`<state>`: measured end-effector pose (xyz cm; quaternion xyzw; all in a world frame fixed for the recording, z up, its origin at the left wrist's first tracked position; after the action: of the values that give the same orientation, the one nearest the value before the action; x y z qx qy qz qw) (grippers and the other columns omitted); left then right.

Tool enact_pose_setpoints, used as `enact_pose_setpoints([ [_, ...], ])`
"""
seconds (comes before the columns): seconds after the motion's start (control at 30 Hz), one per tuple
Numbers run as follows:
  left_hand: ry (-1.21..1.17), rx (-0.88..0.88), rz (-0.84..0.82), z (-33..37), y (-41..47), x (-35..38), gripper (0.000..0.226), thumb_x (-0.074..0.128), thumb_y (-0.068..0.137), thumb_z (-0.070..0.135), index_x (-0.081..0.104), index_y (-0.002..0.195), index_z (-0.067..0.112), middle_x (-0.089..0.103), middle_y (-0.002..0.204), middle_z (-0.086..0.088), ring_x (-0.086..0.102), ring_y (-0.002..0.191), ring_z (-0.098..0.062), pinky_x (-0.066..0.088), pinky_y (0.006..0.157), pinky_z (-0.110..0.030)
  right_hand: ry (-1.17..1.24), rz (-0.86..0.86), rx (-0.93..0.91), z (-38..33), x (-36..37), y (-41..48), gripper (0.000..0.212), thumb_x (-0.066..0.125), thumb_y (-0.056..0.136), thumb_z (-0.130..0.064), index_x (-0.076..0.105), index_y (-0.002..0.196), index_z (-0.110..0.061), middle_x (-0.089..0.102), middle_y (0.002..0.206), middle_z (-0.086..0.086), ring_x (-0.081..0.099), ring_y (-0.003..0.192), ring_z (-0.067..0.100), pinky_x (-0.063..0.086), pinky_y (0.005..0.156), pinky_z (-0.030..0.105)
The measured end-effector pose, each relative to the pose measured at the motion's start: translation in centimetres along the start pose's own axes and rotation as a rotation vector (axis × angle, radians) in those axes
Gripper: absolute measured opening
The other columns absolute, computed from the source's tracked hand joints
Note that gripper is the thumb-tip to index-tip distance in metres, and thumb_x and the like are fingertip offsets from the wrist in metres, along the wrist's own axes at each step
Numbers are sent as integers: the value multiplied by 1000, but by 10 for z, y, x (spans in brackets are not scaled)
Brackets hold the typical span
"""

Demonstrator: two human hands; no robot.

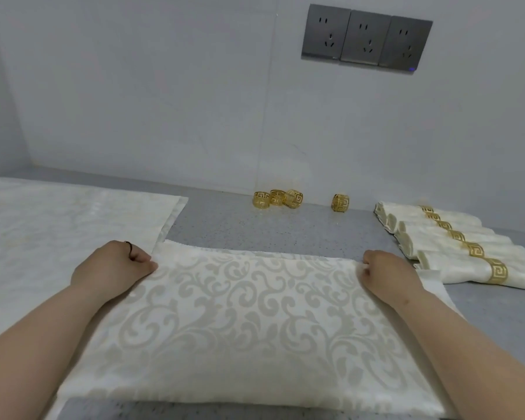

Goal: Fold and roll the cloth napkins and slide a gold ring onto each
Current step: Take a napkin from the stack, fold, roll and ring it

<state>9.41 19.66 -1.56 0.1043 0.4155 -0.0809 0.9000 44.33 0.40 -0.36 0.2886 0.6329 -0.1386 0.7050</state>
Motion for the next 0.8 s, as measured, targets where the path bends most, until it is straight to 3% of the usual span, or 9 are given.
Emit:
enact_pose_setpoints([
  [0.2, -37, 42, 83, 7, 1, -1, 8, 58, 87, 29, 64, 86, 24, 58, 82, 3, 49, 83, -19, 35, 75, -28, -16, 41, 44, 2, 1, -1, 35, 36, 90, -9, 21, 60, -17, 31, 61, -3, 37, 62, 17, 18, 44, 20],
  [0.33, -27, 67, 84, 8, 1, -6, 15, 52, 91, 30, 65, 95, 24, 63, 89, 1, 53, 87, -21, 36, 74, -29, -32, 28, 82, 2, 6, 2, 37, 35, 92, -8, 19, 60, -18, 31, 62, -3, 41, 68, 20, 20, 45, 24],
  [0.47, 28, 138, 49, 16, -7, -5, 22, 47, 93, 30, 65, 105, 22, 62, 95, 2, 52, 91, -20, 33, 76, -26, -33, 37, 124, 1, 6, 1, 28, 33, 91, -1, 26, 67, -14, 36, 65, -2, 37, 55, 14, 23, 45, 23],
  [0.53, 37, 183, 12, 25, -17, -6, 25, 46, 94, 28, 64, 110, 22, 63, 107, 2, 53, 101, -19, 31, 77, -23, -20, 38, 98, -3, 0, -3, 13, 33, 90, 0, 41, 90, -10, 52, 84, 5, 50, 73, 20, 33, 59, 26],
  [0.57, 25, 194, -11, 30, -22, -7, 25, 45, 95, 27, 63, 111, 22, 62, 113, 4, 53, 104, -18, 30, 77, -22, -28, 48, 70, -4, -4, -5, 21, 33, 90, 0, 45, 105, -9, 57, 102, 9, 54, 91, 25, 36, 72, 28],
  [0.63, 9, 233, -78, 42, -37, -7, 25, 43, 95, 29, 61, 112, 25, 59, 120, 8, 51, 100, -11, 31, 78, -20, -23, 66, 26, -6, -14, -10, 38, 33, 91, -2, 41, 127, -7, 49, 131, 10, 43, 121, 24, 27, 101, 29],
  [0.67, 52, 297, -122, 50, -48, -5, 27, 41, 95, 33, 61, 113, 25, 58, 122, 11, 50, 99, -8, 32, 79, -18, 10, 85, 12, -9, -19, -14, 41, 34, 91, -3, 40, 131, -7, 45, 137, 9, 38, 127, 22, 21, 108, 29],
  [0.73, 232, 507, -224, 66, -73, 8, 53, 25, 88, 58, 60, 112, 26, 57, 122, 17, 53, 107, -4, 36, 88, -17, 122, 147, -35, -20, -32, -29, 35, 37, 92, -9, 49, 125, -8, 51, 129, 8, 42, 123, 24, 25, 106, 29],
  [0.8, 337, 625, -348, 76, -107, 32, 87, 2, 62, 69, 59, 111, 27, 60, 119, 17, 54, 111, -4, 39, 96, -21, 252, 199, -122, -41, -40, -52, 25, 41, 92, -17, 60, 106, -9, 61, 107, 7, 52, 107, 24, 38, 93, 28],
])
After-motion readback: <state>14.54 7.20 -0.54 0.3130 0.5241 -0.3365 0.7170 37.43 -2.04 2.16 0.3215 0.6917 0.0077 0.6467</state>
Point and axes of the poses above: each hand's wrist, its own y-axis towards the middle knuckle, its own x-axis out of the palm, z = x × y, the point moved 5 cm from there along y, towards the middle knuckle
